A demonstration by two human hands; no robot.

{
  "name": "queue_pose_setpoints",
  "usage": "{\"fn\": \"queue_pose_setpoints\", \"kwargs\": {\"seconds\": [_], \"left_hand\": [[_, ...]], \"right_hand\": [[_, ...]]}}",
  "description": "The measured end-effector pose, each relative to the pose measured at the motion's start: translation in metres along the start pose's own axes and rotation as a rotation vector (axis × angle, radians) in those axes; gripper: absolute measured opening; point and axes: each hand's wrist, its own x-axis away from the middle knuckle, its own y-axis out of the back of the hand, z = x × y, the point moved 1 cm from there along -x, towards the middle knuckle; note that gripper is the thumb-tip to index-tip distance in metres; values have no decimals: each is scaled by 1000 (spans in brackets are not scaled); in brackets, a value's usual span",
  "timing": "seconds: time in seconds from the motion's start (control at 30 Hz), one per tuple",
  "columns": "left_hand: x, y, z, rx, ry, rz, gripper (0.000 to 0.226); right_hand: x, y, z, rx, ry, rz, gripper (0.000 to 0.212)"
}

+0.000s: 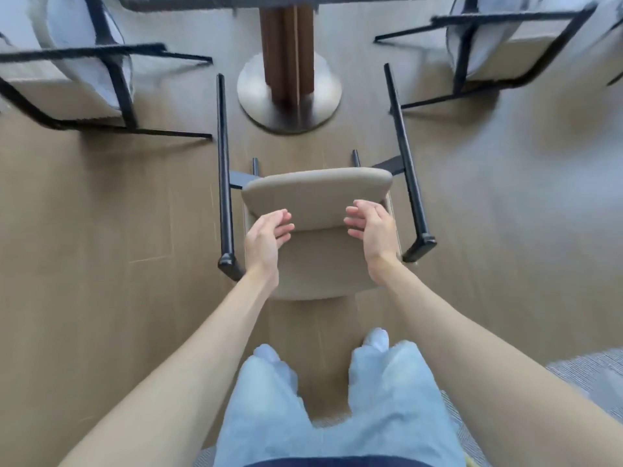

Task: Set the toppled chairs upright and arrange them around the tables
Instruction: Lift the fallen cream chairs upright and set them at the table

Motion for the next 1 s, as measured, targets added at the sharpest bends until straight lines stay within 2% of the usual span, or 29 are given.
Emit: {"fn": "queue_pose_setpoints", "kwargs": {"seconds": [0.13,0.33,0.57,0.7,0.87,1.0], "left_hand": [[8,19,37,-15,82,-18,16],[-16,32,121,-22,221,-82,14],[-107,26,285,92,480,-140,37],[-167,31,396,158,606,-141,47],[-231,51,506,237,739,-225,65],[-272,68,553,263,778,-289,74]], "right_hand": [[9,12,-52,-9,-67,-73,19],[-20,41,-153,31,-207,-96,16],[-125,46,-331,-14,-388,-100,25],[-183,33,-442,-77,-529,-102,20],[-234,23,-554,-121,-721,-52,52],[-268,21,-601,-200,-766,-84,69]]}}
